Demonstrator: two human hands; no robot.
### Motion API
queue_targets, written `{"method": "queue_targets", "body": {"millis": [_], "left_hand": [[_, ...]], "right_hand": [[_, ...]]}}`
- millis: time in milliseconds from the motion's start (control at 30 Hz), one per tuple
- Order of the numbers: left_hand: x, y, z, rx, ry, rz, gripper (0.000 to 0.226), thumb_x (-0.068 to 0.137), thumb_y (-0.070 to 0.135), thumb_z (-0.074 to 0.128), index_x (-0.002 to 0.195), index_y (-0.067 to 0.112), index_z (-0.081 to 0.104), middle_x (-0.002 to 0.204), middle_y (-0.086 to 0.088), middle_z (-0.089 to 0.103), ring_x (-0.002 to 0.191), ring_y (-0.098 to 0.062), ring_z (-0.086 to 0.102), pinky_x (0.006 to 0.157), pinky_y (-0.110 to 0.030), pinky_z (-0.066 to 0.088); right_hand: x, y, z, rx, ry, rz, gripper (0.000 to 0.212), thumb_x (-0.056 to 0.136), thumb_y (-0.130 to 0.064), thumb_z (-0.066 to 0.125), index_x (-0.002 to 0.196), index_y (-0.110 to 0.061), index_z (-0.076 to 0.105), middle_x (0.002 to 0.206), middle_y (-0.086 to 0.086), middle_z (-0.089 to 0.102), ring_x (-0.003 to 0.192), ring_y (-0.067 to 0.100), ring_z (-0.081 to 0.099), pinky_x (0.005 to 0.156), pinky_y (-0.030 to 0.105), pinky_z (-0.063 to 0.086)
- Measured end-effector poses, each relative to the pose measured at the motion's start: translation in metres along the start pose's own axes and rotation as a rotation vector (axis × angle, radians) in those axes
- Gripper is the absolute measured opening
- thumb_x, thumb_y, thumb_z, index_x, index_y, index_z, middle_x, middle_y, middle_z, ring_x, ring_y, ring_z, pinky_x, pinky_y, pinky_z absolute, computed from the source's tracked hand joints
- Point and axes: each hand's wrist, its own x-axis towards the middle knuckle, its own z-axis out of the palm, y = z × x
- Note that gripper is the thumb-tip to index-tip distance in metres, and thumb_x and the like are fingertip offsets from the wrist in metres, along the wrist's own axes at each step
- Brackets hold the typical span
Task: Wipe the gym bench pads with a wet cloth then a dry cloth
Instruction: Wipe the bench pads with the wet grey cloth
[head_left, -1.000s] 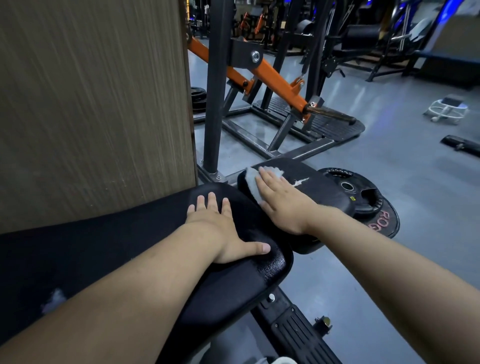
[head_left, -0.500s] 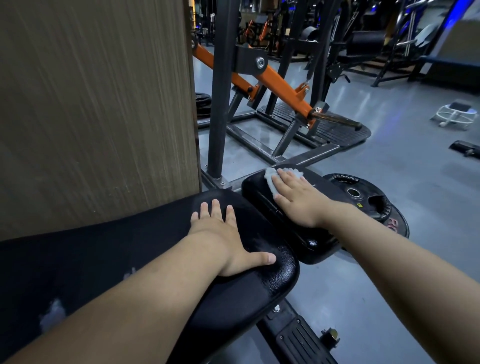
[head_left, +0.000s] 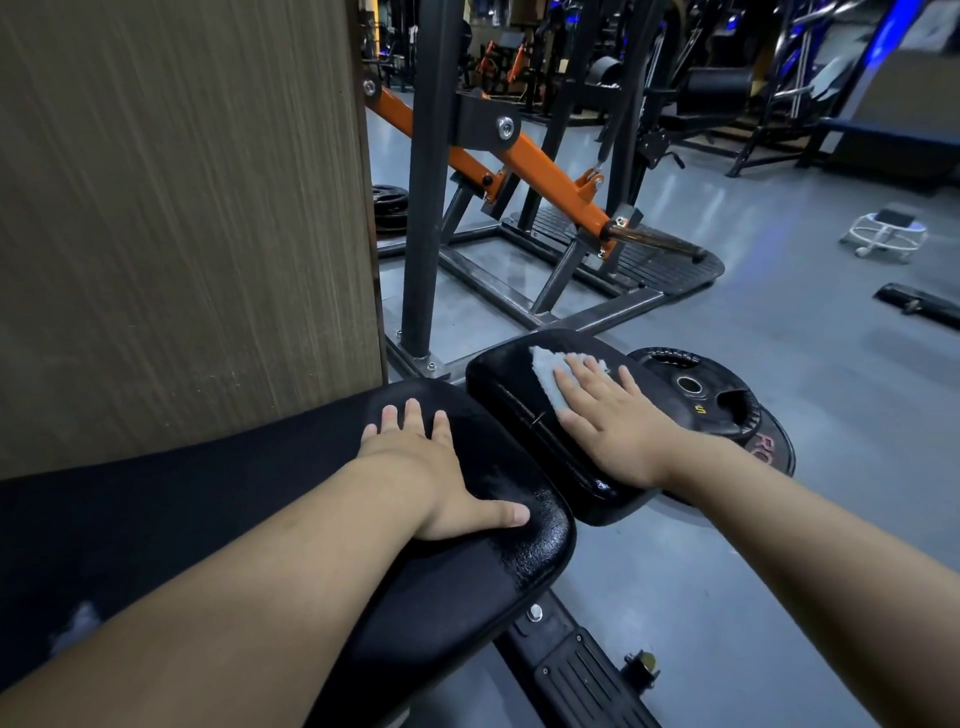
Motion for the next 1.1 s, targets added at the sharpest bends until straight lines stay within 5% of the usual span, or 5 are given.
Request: {"method": "queue_targets", "body": {"millis": [200,500,767,867,1100], "left_hand": [[0.001,0.003,0.000,0.033,-0.016,0.001,0.137,0.062,0.099,0.034,0.154,0.012,-0.017,0.161,-0.017,-0.021,0.150,-0.038,-0.013,0.123,-0.049,0.002],[0.001,0.003,0.002,0.014,0.015,0.025,0.137,0.061,0.100,0.035,0.155,0.013,-0.016,0.162,-0.016,-0.021,0.150,-0.037,-0.013,0.122,-0.048,0.001],[-0.001,0.002,0.003,0.010,0.007,0.018,0.137,0.062,0.099,0.036,0.155,0.013,-0.015,0.162,-0.017,-0.020,0.150,-0.038,-0.013,0.123,-0.049,0.001],[-0.003,0.004,0.003,0.016,0.006,0.025,0.137,0.062,0.099,0.035,0.155,0.012,-0.015,0.162,-0.017,-0.020,0.150,-0.038,-0.014,0.123,-0.049,0.001],[-0.001,0.003,-0.002,0.027,0.018,0.011,0.138,0.062,0.099,0.035,0.155,0.010,-0.015,0.162,-0.020,-0.019,0.150,-0.039,-0.013,0.123,-0.051,0.003]], "right_hand": [[-0.057,0.006,0.008,-0.034,0.007,-0.056,0.083,0.084,-0.060,-0.009,0.157,-0.020,-0.006,0.164,-0.001,-0.013,0.150,0.015,-0.017,0.118,0.034,-0.015],[0.015,0.065,-0.005,-0.009,0.020,0.168,0.059,0.106,-0.040,0.018,0.158,-0.017,0.000,0.165,0.004,-0.007,0.151,0.018,-0.010,0.120,0.045,-0.009],[-0.002,0.059,0.002,0.071,0.085,0.072,0.059,0.106,-0.036,0.025,0.157,-0.011,0.009,0.165,0.005,-0.006,0.151,0.015,-0.007,0.116,0.024,-0.010],[-0.032,0.049,0.007,0.091,0.125,-0.001,0.068,0.100,-0.052,0.016,0.156,-0.014,0.014,0.164,-0.001,0.003,0.150,0.007,-0.003,0.113,0.014,-0.013],[-0.055,-0.003,0.013,-0.002,0.131,-0.237,0.069,0.097,-0.051,0.007,0.156,-0.016,0.012,0.163,-0.005,0.002,0.149,0.003,-0.006,0.117,0.017,-0.011]]}}
